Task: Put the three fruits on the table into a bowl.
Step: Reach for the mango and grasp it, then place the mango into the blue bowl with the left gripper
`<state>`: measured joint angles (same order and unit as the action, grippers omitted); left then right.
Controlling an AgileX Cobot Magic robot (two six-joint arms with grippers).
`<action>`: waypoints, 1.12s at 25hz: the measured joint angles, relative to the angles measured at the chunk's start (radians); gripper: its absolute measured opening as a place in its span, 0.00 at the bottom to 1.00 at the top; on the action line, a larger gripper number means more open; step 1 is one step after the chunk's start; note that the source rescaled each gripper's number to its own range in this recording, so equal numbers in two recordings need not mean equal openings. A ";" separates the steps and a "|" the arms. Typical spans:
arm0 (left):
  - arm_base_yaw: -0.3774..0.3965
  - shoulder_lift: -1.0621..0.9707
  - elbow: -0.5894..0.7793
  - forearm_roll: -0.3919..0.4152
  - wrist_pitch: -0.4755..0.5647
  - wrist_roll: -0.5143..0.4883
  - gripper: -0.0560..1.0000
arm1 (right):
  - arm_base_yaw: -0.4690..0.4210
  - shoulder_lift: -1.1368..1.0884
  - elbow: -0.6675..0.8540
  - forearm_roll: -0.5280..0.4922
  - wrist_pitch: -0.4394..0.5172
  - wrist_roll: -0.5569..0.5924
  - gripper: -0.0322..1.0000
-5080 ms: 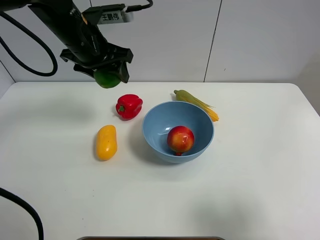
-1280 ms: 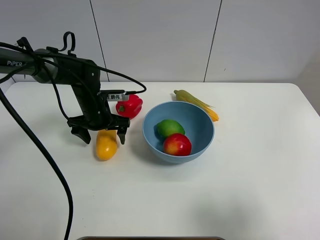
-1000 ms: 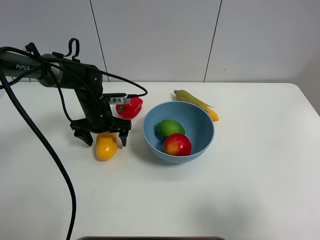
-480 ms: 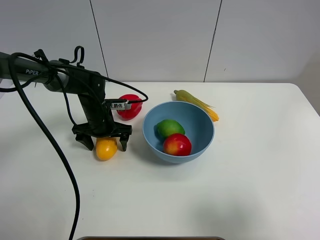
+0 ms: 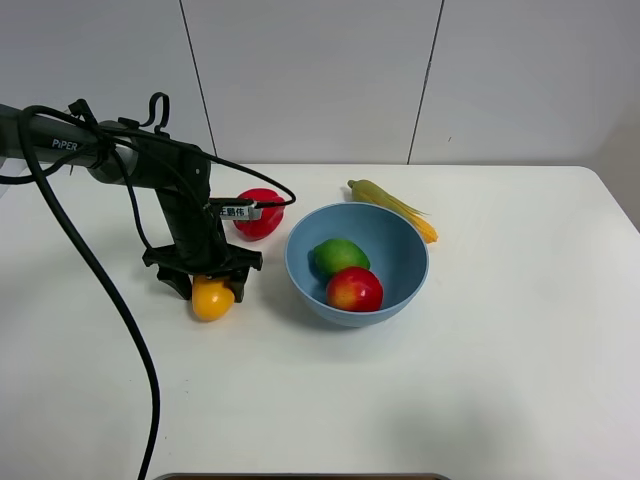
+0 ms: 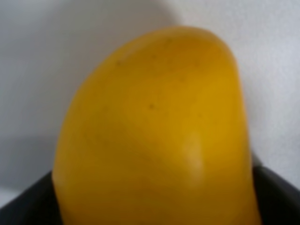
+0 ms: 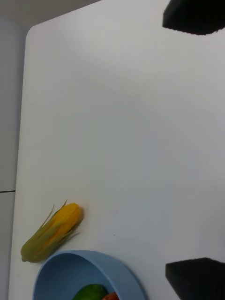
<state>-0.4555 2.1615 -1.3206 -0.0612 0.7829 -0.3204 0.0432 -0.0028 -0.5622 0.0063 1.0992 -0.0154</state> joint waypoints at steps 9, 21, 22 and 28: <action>0.000 0.000 0.000 0.000 0.000 0.000 0.06 | 0.000 0.000 0.000 0.000 0.000 0.000 0.84; 0.000 0.000 0.000 0.000 0.000 0.001 0.06 | 0.000 0.000 0.000 0.000 0.000 0.000 0.84; 0.000 0.000 0.000 0.000 0.000 0.001 0.06 | 0.000 0.000 0.000 0.000 0.000 0.000 0.84; 0.000 0.000 -0.001 0.000 0.005 0.004 0.06 | 0.000 0.000 0.000 0.000 0.000 0.000 0.84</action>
<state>-0.4555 2.1615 -1.3216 -0.0612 0.7878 -0.3166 0.0432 -0.0028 -0.5622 0.0063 1.0992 -0.0154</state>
